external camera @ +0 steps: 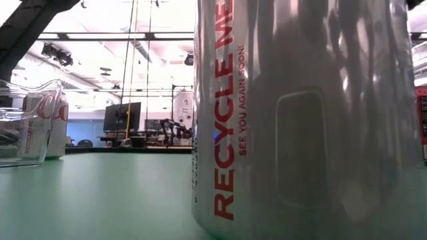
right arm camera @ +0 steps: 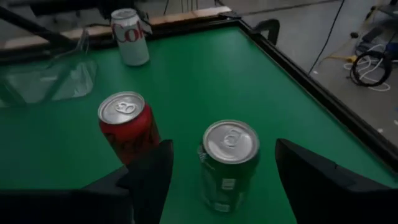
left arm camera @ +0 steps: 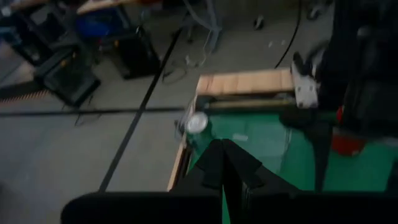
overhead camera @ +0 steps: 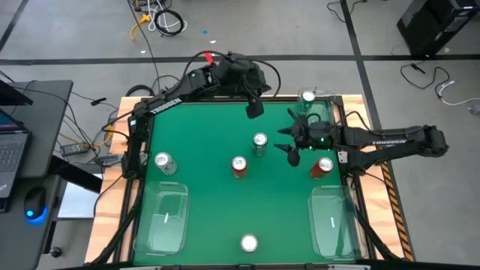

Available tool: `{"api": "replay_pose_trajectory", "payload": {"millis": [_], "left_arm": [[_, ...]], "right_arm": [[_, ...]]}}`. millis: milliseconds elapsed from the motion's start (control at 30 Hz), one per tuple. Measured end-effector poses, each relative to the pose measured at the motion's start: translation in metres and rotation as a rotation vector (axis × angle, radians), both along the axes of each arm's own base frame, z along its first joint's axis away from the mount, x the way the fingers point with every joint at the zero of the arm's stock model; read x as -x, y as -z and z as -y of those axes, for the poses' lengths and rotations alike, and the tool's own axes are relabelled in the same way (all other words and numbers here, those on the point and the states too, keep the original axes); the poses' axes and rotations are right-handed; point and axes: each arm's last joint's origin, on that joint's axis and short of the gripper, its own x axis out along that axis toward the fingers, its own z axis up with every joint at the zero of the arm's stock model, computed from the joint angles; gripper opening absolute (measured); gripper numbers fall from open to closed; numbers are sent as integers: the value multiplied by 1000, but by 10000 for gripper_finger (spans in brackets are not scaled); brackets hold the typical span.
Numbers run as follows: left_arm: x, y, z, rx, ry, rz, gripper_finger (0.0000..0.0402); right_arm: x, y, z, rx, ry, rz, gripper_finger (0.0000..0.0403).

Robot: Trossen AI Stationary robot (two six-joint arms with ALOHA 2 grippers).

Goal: Sort soda cans
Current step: Put the left green soda can into the top transparent bin

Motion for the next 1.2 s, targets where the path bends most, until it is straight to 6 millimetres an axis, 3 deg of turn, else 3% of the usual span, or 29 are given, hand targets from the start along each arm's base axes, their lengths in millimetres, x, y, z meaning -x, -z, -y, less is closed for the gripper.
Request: {"api": "replay_pose_trajectory", "payload": {"millis": [300, 600, 1200], "left_arm": [[4, -6, -18, 5, 89, 76, 1], [10, -6, -35, -28, 91, 68, 0], [21, -9, -59, -27, 160, 108, 0]], "right_arm": [[0, 39, -15, 20, 109, 165, 311], [-24, 66, -19, -8, 143, 170, 363], [-62, 112, 2, 57, 286, 127, 384]]}}
